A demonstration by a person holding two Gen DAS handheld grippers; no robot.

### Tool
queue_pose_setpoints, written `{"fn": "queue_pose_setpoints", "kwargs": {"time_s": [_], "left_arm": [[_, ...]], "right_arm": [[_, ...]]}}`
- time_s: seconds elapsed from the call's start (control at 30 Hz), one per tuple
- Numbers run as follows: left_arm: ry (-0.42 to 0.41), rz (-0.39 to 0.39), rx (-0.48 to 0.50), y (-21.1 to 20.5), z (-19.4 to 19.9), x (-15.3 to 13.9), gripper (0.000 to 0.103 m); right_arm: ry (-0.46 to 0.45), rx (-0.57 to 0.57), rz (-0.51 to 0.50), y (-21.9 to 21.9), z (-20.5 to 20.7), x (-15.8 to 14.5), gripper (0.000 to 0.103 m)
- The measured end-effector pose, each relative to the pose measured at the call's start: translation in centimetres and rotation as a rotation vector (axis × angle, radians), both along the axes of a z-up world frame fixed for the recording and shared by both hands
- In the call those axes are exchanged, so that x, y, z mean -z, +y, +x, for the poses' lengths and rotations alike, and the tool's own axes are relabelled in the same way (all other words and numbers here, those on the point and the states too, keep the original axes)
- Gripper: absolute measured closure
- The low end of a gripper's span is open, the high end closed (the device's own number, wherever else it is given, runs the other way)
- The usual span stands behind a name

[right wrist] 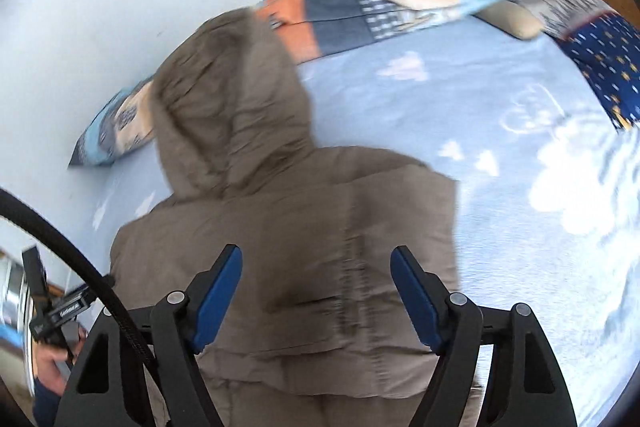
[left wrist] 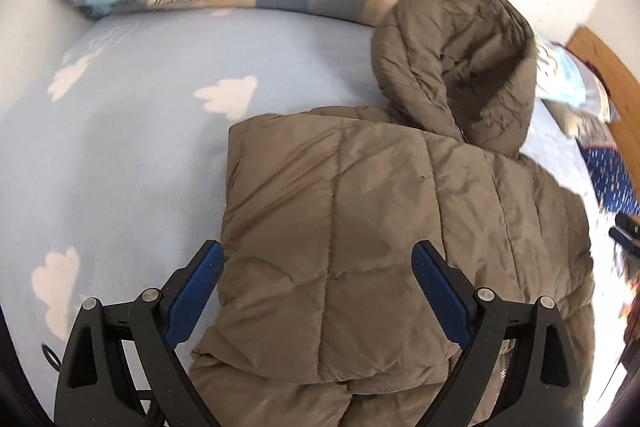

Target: Fold large clothes

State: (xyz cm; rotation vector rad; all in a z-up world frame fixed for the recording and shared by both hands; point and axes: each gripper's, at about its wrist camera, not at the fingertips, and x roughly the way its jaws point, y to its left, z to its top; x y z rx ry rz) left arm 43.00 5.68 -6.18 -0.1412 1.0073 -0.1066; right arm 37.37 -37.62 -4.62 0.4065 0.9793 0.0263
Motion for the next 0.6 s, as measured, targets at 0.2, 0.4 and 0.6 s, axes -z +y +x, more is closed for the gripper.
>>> {"fn": "queue_pose_setpoints", "kwargs": {"time_s": [0.2,0.4,0.6], "left_arm": [[-0.020,-0.012,0.035,-1.5,-0.3,-0.8,0.009],[-0.103,0.024,0.127,-3.7,-1.4,-2.8,0.009],[-0.147,0.041,0.136,-3.0,-2.0,-3.9,0.009]], "right_arm": [[-0.052,0.018,0.005,0.0,-0.3,-1.5,0.031],[-0.046,-0.045,-0.049,1.0,1.3,-2.8,0.043],[-0.068,-0.084,-0.124,3.4,8.6,-6.9,0.044]]}}
